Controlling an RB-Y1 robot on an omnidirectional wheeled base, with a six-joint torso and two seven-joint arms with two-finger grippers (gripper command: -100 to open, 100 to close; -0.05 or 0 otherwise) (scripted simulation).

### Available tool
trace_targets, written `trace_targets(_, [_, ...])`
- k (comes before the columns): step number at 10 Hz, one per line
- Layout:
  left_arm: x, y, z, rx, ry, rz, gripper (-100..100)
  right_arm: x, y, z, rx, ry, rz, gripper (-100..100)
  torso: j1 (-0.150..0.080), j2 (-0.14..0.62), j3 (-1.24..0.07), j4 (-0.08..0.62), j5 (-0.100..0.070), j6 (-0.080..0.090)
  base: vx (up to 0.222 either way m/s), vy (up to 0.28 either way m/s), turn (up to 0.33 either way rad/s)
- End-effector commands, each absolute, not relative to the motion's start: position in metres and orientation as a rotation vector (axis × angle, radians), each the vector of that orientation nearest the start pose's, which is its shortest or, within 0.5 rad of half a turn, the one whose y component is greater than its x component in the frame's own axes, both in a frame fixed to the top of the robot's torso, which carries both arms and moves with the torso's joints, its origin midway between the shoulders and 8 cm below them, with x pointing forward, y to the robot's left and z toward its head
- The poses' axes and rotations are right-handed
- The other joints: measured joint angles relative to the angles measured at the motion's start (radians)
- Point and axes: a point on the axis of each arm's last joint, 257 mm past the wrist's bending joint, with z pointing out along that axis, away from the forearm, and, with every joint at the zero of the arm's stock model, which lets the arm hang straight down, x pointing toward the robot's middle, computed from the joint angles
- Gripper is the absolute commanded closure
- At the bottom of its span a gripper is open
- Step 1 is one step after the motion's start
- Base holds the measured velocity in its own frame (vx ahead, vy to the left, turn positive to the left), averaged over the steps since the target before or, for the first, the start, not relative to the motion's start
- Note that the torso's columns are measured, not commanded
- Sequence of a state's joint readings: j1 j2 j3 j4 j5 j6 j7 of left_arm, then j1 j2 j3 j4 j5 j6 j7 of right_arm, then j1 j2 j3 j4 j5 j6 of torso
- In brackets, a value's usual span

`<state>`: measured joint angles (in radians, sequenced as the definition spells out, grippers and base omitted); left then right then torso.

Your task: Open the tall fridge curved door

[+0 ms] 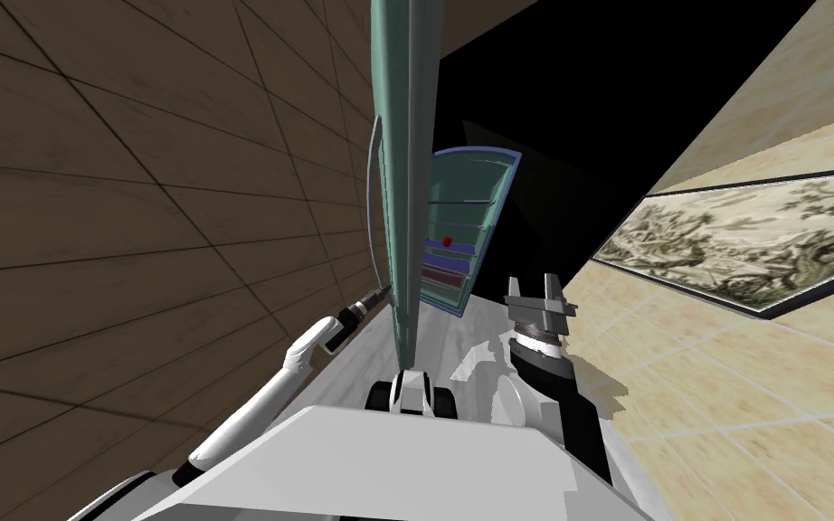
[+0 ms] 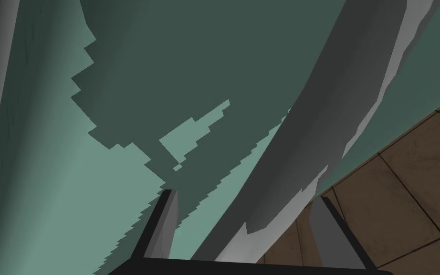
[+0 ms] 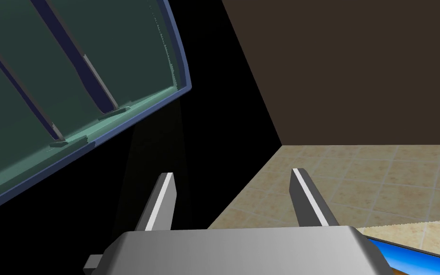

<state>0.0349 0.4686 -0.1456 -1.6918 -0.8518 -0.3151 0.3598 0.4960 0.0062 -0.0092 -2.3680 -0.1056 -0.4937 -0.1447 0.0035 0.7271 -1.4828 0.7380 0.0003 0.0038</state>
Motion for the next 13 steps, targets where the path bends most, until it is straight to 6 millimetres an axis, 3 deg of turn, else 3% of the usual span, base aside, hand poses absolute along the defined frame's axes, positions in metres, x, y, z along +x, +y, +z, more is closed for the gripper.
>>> trace_targets(1, [0.504, 0.203, -0.158, -0.067, 1.519, -0.887, 100, 0.323, -0.291, 0.063, 0.700, 0.442, 1.518, 0, 0.000, -0.001, -0.001, 0.001, 0.000, -0.002, -0.013, 0.069, 0.009])
trace_targets(2, [0.509, 0.224, -0.165, -0.081, 1.535, -0.876, 100, 0.323, -0.291, 0.063, 0.700, 0.442, 1.518, 0, -0.005, 0.000, 0.000, 0.002, -0.002, -0.001, -0.014, 0.131, -0.137])
trace_targets(4, [0.505, 0.224, -0.157, -0.051, 1.520, -0.896, 100, 0.323, -0.291, 0.063, 0.700, 0.442, 1.518, 0, -0.002, -0.002, -0.002, 0.003, -0.002, 0.000, -0.026, 0.104, -0.053])
trace_targets(5, [0.509, 0.243, -0.165, -0.071, 1.539, -0.885, 100, 0.323, -0.291, 0.063, 0.700, 0.442, 1.518, 0, -0.007, -0.001, -0.001, 0.002, -0.003, 0.001, -0.031, 0.129, -0.131])
trace_targets(7, [0.505, 0.244, -0.157, -0.038, 1.522, -0.906, 100, 0.323, -0.291, 0.063, 0.700, 0.442, 1.518, 0, -0.003, -0.002, -0.002, 0.002, -0.002, 0.001, -0.028, 0.096, -0.070])
trace_targets(8, [0.508, 0.265, -0.165, -0.064, 1.542, -0.897, 100, 0.323, -0.291, 0.063, 0.700, 0.442, 1.518, 0, -0.007, -0.001, -0.001, 0.002, -0.002, 0.001, -0.022, 0.113, -0.138])
trace_targets(9, [0.504, 0.267, -0.157, -0.041, 1.526, -0.908, 100, 0.323, -0.291, 0.063, 0.700, 0.442, 1.518, 0, -0.003, -0.003, -0.002, -0.001, -0.001, 0.003, -0.045, 0.111, -0.116])
trace_targets(10, [0.505, 0.284, -0.166, -0.064, 1.550, -0.909, 100, 0.323, -0.291, 0.063, 0.700, 0.442, 1.518, 0, -0.003, -0.002, -0.002, 0.001, -0.001, 0.001, -0.040, 0.183, -0.161])
trace_targets(11, [0.502, 0.288, -0.157, -0.041, 1.532, -0.919, 100, 0.323, -0.291, 0.063, 0.700, 0.442, 1.518, 0, 0.002, -0.002, -0.002, 0.000, 0.000, 0.001, -0.046, 0.179, -0.112])
trace_targets(12, [0.500, 0.288, -0.158, -0.043, 1.551, -0.917, -100, 0.323, -0.291, 0.063, 0.700, 0.442, 1.518, 0, -0.001, 0.000, -0.001, 0.001, -0.001, 0.000, -0.024, 0.058, 0.031])
trace_targets(13, [0.501, 0.291, -0.153, -0.041, 1.552, -0.918, -100, 0.323, -0.291, 0.063, 0.700, 0.442, 1.518, 0, -0.011, 0.005, 0.002, 0.001, -0.003, -0.001, 0.018, -0.038, 0.064])
